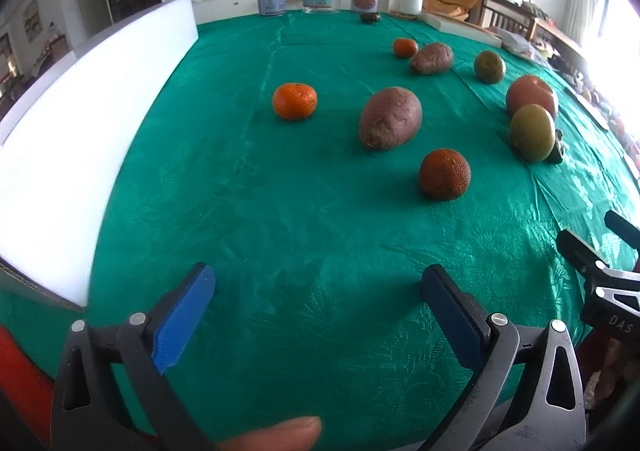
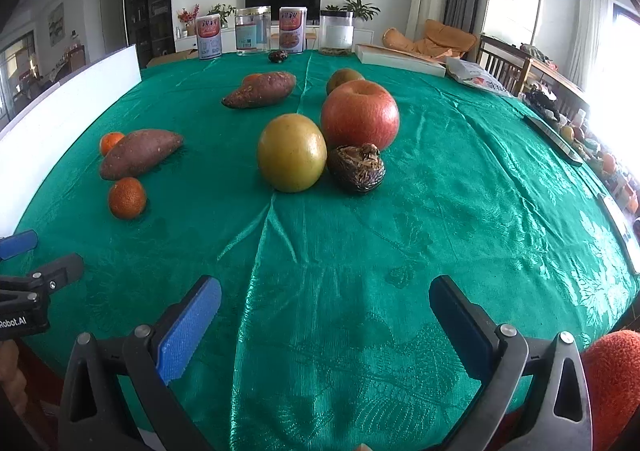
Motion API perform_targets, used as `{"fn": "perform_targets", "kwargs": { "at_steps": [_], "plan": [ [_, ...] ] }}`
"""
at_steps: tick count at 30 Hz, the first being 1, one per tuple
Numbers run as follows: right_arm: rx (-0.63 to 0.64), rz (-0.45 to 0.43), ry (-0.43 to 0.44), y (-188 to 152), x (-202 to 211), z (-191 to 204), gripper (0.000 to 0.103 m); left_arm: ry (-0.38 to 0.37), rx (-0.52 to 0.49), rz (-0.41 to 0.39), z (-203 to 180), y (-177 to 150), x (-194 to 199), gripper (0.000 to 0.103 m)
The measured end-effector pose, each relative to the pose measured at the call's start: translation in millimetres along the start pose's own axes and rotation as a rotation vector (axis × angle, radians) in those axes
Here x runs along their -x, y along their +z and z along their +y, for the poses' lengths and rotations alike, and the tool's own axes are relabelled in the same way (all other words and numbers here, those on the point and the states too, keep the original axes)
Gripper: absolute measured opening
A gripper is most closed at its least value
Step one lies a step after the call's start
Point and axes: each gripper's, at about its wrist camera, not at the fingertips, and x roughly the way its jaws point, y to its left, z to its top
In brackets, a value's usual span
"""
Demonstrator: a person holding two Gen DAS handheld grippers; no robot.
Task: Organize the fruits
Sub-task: 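Move the left tool toward the orange tangerine on the green table, then close the left tool on the tangerine while the right tool approaches a sweet potato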
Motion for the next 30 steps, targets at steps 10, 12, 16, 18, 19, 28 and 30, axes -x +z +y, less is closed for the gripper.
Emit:
{"fn": "perform_targets", "kwargs": {
  "at_steps": [10,12,16,18,19,28,30],
  "plan": [
    [-0.052,0.000,0.042,-2.5,-4.8,-5.5,0.103,-0.008,-0.008,0.013,1.9,0.9,-1.1,0.103],
    [-0.054,-0.001,0.042,-2.5,-5.0,-5.3,0.103,-0.014,-0.015,0.005,2.7,0.7,-1.0,0.103],
    [-0.057,0.001,0.042,-1.8,-5.4,-4.6,0.103,-0.020,-0.024,0.003,3.1,0.9,-0.4,0.103],
    [-0.057,0.003,0.042,-1.7,-5.6,-4.5,0.103,-0.023,-0.028,0.011,2.8,2.0,-0.6,0.103],
    [-0.057,0.003,0.042,-1.8,-5.6,-4.3,0.103,-0.026,-0.031,0.016,3.0,2.6,-0.7,0.103],
    [-0.056,0.004,0.042,-2.9,-4.7,-5.0,0.103,-0.231,0.089,0.045,38.0,56.3,4.5,0.102],
    [-0.056,0.004,0.042,-3.0,-4.8,-5.1,0.103,-0.243,0.107,0.015,46.6,80.3,5.9,0.102]
  ]
}}
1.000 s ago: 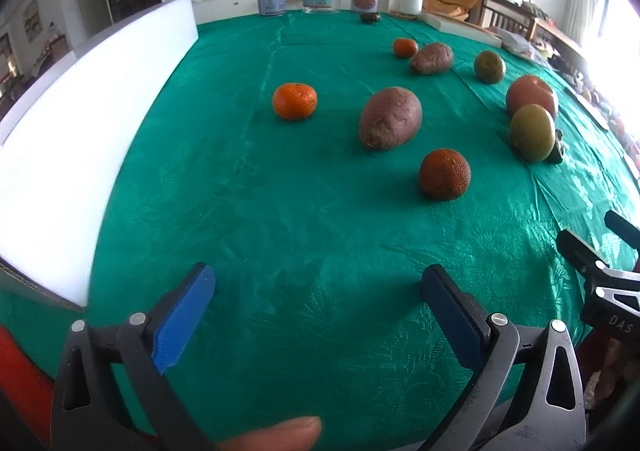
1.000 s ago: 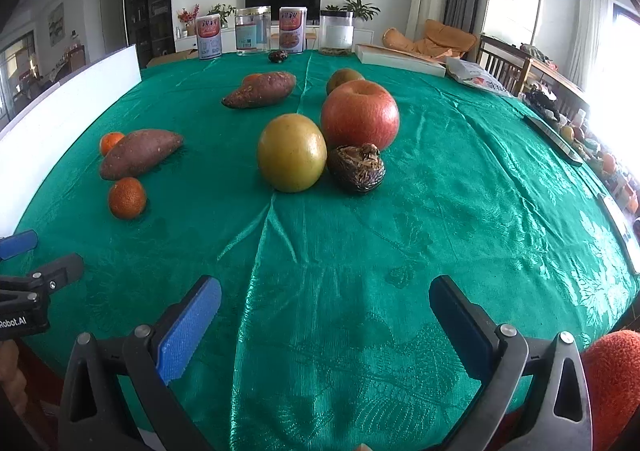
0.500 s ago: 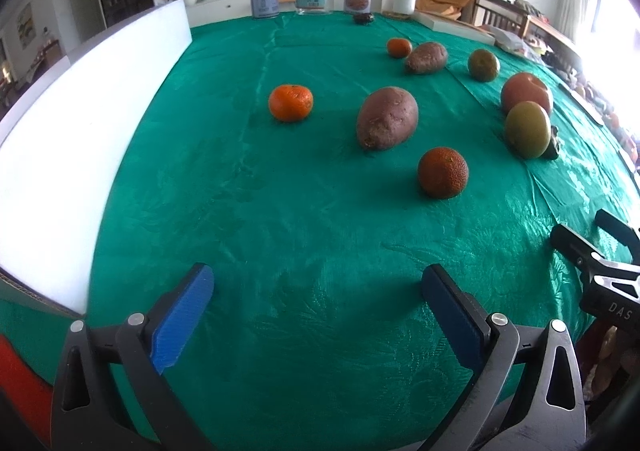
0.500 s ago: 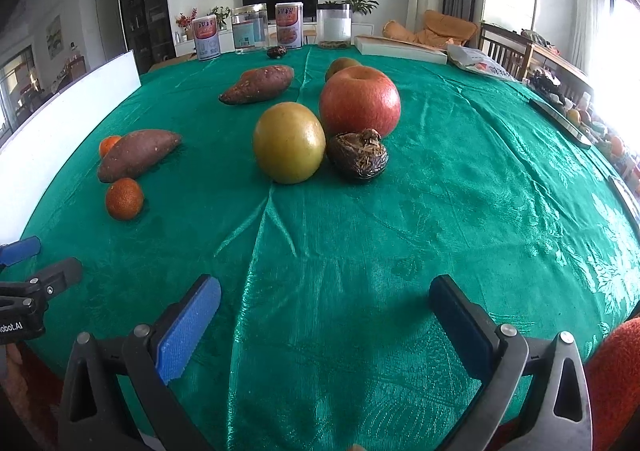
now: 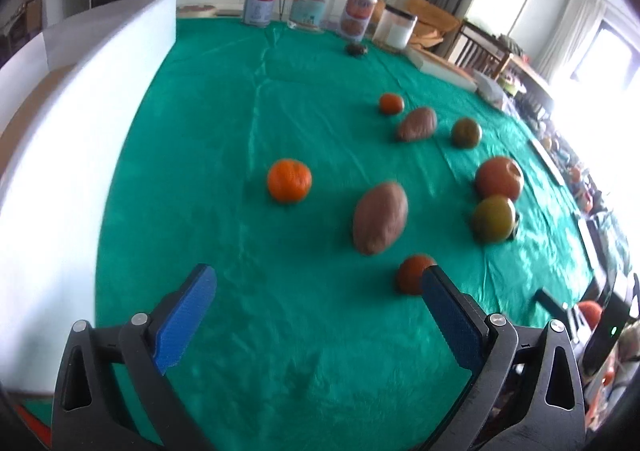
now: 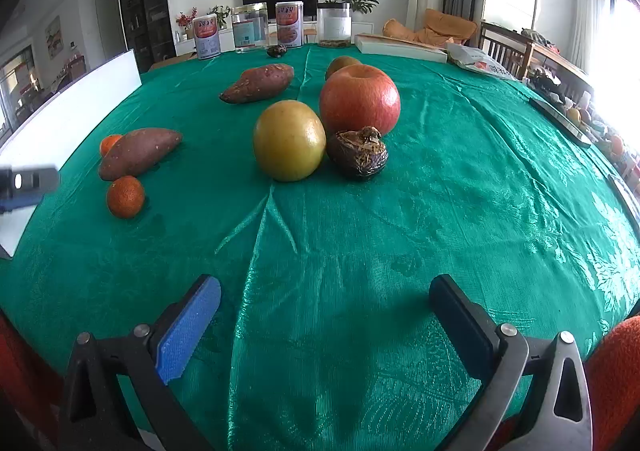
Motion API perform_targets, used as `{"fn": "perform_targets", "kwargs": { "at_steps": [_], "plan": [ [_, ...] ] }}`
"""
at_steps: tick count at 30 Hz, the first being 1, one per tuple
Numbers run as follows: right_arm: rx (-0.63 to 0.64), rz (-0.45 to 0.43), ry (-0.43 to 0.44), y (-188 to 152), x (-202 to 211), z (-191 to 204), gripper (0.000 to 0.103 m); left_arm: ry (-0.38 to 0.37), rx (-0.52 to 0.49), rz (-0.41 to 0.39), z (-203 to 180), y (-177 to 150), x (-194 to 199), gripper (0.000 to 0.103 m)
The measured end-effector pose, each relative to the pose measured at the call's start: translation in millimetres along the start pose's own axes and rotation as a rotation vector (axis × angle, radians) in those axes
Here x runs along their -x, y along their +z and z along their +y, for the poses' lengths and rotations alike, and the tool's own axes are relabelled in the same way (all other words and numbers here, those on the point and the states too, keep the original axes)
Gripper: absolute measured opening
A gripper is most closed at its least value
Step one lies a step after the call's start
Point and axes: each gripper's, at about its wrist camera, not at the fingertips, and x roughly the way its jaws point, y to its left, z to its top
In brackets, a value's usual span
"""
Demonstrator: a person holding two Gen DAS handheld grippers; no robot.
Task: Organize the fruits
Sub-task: 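Close the left tool on the tangerine while the right tool approaches a sweet potato, then grasp the sweet potato with the right tool while the left tool carries the tangerine toward the bin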
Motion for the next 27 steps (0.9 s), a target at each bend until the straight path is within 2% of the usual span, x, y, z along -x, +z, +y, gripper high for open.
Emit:
{"fn": "perform_targets", "kwargs": {
  "at_steps": [3,5,6,7,9,12,14,15,16,18,19,23,27],
  "plan": [
    [0.000,0.001,0.001,0.0,0.0,-0.1,0.103,0.050,-0.039,-0.011,6.3,27.6,-13.6,0.100],
    [0.001,0.002,0.001,-1.7,1.1,0.0,0.103,0.091,-0.090,0.023,9.1,36.0,-32.6,0.084],
    [0.001,0.002,0.002,-2.0,1.4,0.0,0.103,0.097,-0.103,0.052,11.0,37.9,-43.0,0.066],
    [0.001,0.002,0.002,-2.0,1.3,0.1,0.103,0.091,-0.105,0.086,13.6,38.5,-53.5,0.061],
    [0.001,0.002,0.002,-2.3,1.4,0.1,0.103,0.068,-0.085,0.127,21.2,35.3,-66.6,0.062],
    [0.001,0.000,0.000,-2.6,1.3,0.1,0.103,0.050,-0.114,0.093,15.1,33.9,-66.1,0.074],
    [0.002,-0.001,0.000,-3.0,1.8,0.0,0.103,0.032,-0.121,0.072,11.1,34.7,-65.7,0.073],
    [0.002,-0.002,0.000,-3.3,1.8,0.2,0.103,0.038,-0.130,0.075,8.8,34.8,-68.4,0.070],
    [0.001,-0.002,-0.001,-3.5,1.8,0.5,0.103,0.048,-0.142,0.087,6.5,34.3,-72.5,0.058],
    [0.002,-0.002,0.000,-3.6,1.9,0.4,0.103,0.071,-0.174,0.072,1.5,32.4,-75.4,0.048],
    [0.003,-0.001,0.000,-3.5,1.8,0.3,0.103,0.073,-0.182,0.070,0.5,32.7,-76.8,0.034],
    [-0.004,0.036,0.056,1.2,4.1,-7.4,0.103,0.059,-0.123,0.038,7.2,32.2,-69.4,0.029],
    [-0.188,0.041,0.226,12.8,19.1,-39.4,0.103,0.024,-0.055,-0.025,18.7,27.6,-34.5,0.028]
  ]
}}
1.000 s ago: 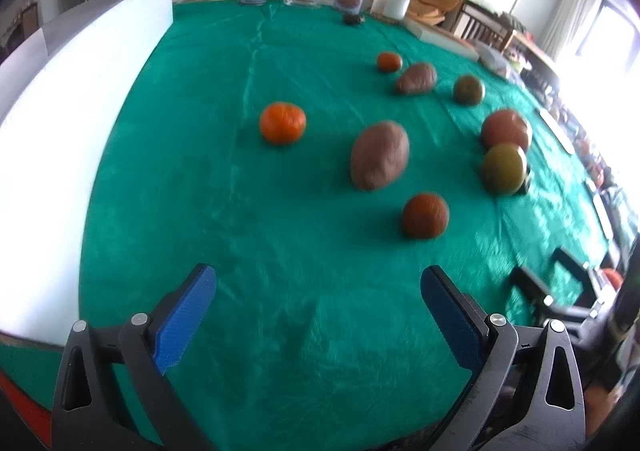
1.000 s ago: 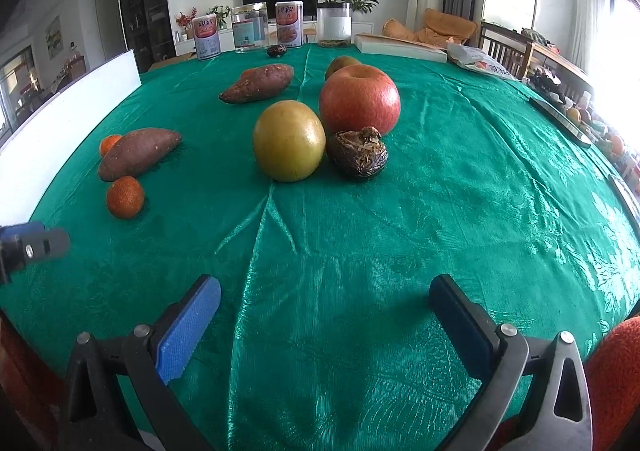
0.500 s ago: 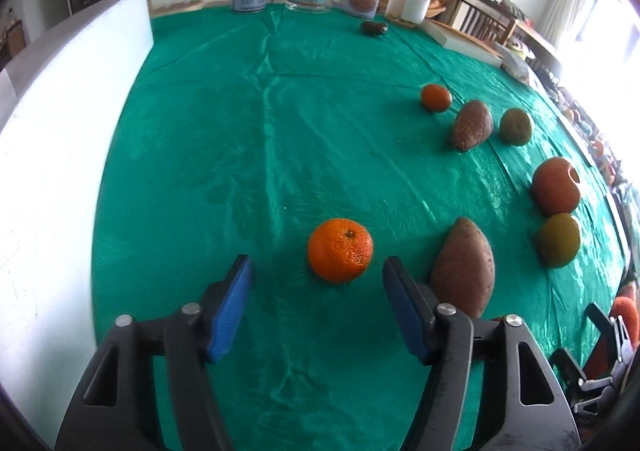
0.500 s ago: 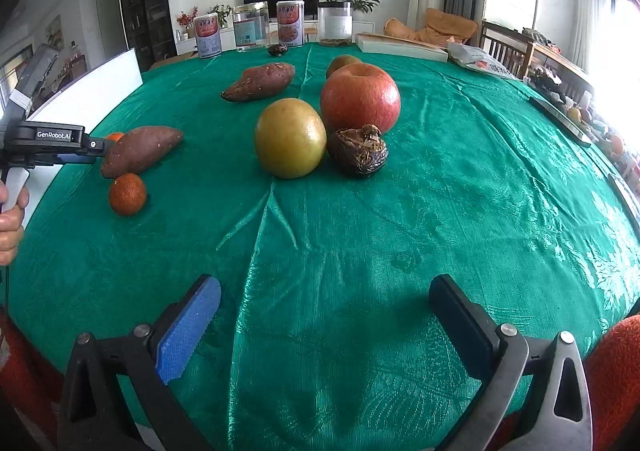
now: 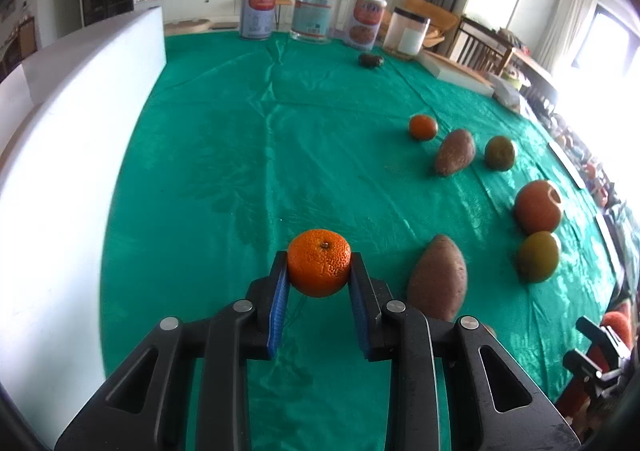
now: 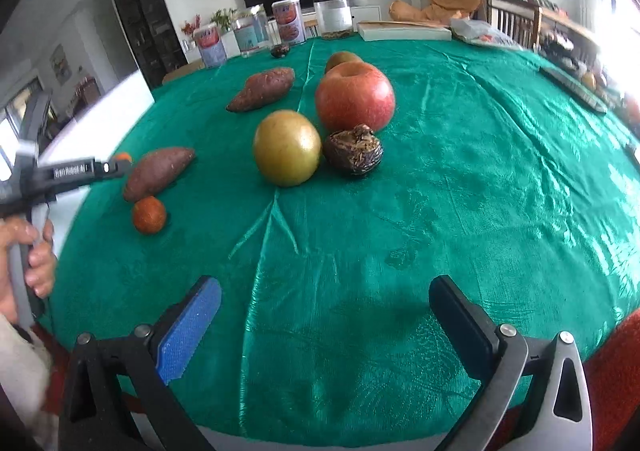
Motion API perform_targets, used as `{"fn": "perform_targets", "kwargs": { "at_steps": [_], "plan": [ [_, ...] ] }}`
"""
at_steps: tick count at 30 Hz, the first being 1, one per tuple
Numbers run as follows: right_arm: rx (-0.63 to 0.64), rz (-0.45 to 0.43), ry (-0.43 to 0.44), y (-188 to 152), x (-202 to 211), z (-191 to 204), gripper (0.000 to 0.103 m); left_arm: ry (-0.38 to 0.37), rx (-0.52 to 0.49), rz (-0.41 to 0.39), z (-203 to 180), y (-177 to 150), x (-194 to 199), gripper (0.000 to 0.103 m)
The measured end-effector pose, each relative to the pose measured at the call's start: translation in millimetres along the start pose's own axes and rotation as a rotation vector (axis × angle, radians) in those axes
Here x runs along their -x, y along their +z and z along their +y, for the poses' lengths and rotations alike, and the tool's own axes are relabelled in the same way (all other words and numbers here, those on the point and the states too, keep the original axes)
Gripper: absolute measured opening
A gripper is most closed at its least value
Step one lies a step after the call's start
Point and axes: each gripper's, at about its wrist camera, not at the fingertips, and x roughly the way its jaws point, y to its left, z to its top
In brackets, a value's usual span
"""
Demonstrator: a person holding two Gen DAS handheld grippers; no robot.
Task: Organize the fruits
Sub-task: 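Grasp the sweet potato with the right tool while the left tool carries the tangerine toward the bin, then open the left tool over the bin while the right tool drops the sweet potato in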
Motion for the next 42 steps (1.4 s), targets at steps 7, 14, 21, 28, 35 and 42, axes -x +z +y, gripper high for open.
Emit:
{"fn": "perform_targets", "kwargs": {
  "at_steps": [7,14,21,28,35,42],
  "plan": [
    [0.176,0.148,0.263,56.6,-17.1,81.1,0.085,-0.050,0.065,-0.095,11.8,5.5,81.4,0.028],
    [0.133,0.482,0.220,111.3,-125.3,145.4,0.082,0.013,0.132,-0.196,49.4,12.2,159.0,0.029],
    [0.053,0.623,0.155,115.5,-171.6,156.0,0.044,0.176,0.190,-0.215,110.5,5.0,187.3,0.029],
    [0.007,0.574,0.347,135.6,-146.5,175.4,0.044,0.231,0.316,-0.206,168.3,-8.4,196.4,0.029],
    [0.225,0.513,0.659,137.1,-84.0,325.4,0.044,0.329,0.383,-0.167,208.1,-4.0,189.5,0.029],
    [0.508,0.486,0.590,73.2,-100.7,434.2,0.044,0.339,0.364,-0.073,208.3,-17.8,163.9,0.030]
  ]
}}
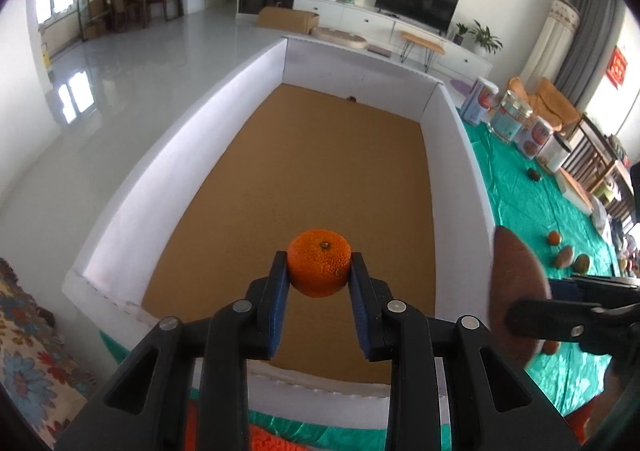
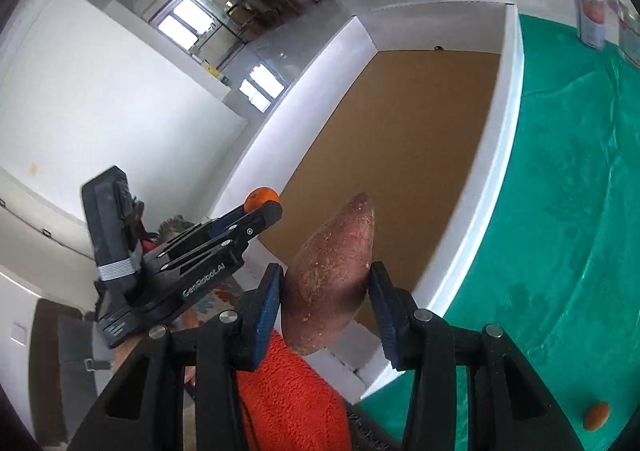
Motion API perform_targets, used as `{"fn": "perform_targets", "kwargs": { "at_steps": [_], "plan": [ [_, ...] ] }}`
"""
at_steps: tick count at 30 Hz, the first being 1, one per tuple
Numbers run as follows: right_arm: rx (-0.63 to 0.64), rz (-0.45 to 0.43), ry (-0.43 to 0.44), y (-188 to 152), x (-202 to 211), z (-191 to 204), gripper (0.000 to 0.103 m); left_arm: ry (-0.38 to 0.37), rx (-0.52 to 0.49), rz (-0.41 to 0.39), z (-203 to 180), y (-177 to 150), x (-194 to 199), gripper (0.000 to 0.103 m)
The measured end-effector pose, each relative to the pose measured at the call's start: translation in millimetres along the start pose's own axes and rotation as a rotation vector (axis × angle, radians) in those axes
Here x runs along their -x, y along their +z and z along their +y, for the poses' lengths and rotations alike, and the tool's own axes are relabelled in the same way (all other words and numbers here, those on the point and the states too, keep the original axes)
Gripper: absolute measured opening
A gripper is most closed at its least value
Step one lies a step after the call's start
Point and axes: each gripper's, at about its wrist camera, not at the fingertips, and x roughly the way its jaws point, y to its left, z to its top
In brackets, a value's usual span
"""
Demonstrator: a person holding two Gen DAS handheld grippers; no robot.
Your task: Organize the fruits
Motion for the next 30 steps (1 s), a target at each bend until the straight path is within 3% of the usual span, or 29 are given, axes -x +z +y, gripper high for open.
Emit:
{"fn": "perform_targets", "kwargs": {
  "at_steps": [2,6,11,13,15,17,20,23,26,30],
  "plan": [
    [0.039,0.022,-0.062,0.3,-14.3,5.8,0.044,0.018,-0.009,0.011,-2.4,-3.2,-3.0,0.031],
    [0.037,0.008,-0.105,2.8,-16.7,5.4,0.046,0.060,-0.021,-0.005,-6.5,-4.0,-2.2,0.059],
    [0.047,-0.135,-0.087,1.1,52.5,-5.3,0.049,0.072,-0.013,-0.053,-10.7,-1.4,8.1,0.060],
    [0.070,-0.196,-0.107,-11.0,91.8,-11.4,0.057,0.069,-0.021,-0.093,-21.0,0.5,14.0,0.067],
    [0.090,-0.255,-0.161,-29.6,127.3,-22.2,0.068,0.003,-0.029,-0.131,-38.2,0.9,18.7,0.077],
    [0.094,-0.310,-0.248,-54.5,157.0,-39.9,0.079,-0.064,-0.053,-0.157,-59.7,-1.7,20.3,0.086],
    [0.035,-0.381,-0.435,-105.0,192.4,-76.9,0.088,-0.085,-0.153,-0.191,-99.1,-5.4,10.2,0.088],
    [-0.090,-0.398,-0.633,-161.7,209.9,-129.3,0.089,-0.009,-0.277,-0.153,-132.9,-10.3,-16.0,0.088],
    [-0.218,-0.353,-0.816,-222.1,225.3,-182.8,0.089,0.059,-0.359,-0.109,-153.5,-19.0,-28.4,0.084],
    [-0.386,-0.358,-0.900,-288.7,245.8,-236.4,0.089,0.100,-0.395,-0.135,-156.3,-27.6,-20.0,0.085]
  ]
}}
